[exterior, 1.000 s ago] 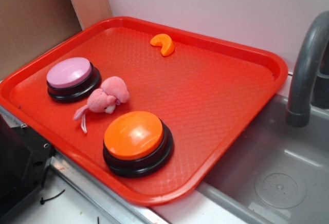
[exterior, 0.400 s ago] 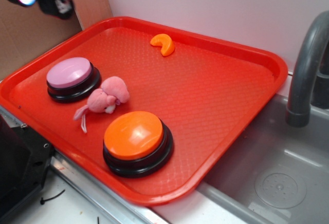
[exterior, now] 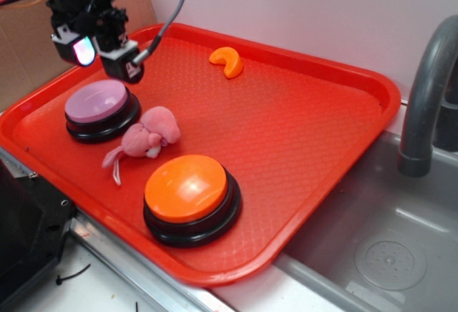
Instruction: Push the pink button.
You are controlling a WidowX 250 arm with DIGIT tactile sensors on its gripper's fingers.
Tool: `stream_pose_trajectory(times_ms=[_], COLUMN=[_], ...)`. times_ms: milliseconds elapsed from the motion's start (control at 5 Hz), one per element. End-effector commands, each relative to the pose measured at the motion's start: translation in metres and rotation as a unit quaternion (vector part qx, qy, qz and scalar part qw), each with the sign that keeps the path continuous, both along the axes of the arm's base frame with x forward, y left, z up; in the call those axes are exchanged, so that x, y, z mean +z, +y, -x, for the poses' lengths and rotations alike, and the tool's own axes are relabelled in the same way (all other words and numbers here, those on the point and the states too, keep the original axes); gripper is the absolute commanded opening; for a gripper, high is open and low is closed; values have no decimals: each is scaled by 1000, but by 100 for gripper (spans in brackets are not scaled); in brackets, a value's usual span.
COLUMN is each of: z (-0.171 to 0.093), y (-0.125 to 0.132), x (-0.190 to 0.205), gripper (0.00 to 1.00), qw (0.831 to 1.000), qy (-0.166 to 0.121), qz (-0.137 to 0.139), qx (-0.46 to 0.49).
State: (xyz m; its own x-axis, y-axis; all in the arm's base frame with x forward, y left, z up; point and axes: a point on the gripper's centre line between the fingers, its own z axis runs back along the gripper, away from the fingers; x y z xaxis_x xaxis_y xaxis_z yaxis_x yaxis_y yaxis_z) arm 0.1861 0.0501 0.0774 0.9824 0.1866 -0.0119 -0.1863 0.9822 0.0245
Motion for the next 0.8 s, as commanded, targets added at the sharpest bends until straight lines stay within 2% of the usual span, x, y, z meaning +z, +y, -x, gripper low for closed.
stream_pose_trajectory(times_ms=[0, 400, 600], z=[-6, -4, -6], y=[26, 24, 20], x=[-17, -38, -18], gripper=[100, 100, 100], qw=[1000, 1000, 1000], qy=[-24, 1, -12], qz=[-17, -9, -15], qx=[-10, -22, -23])
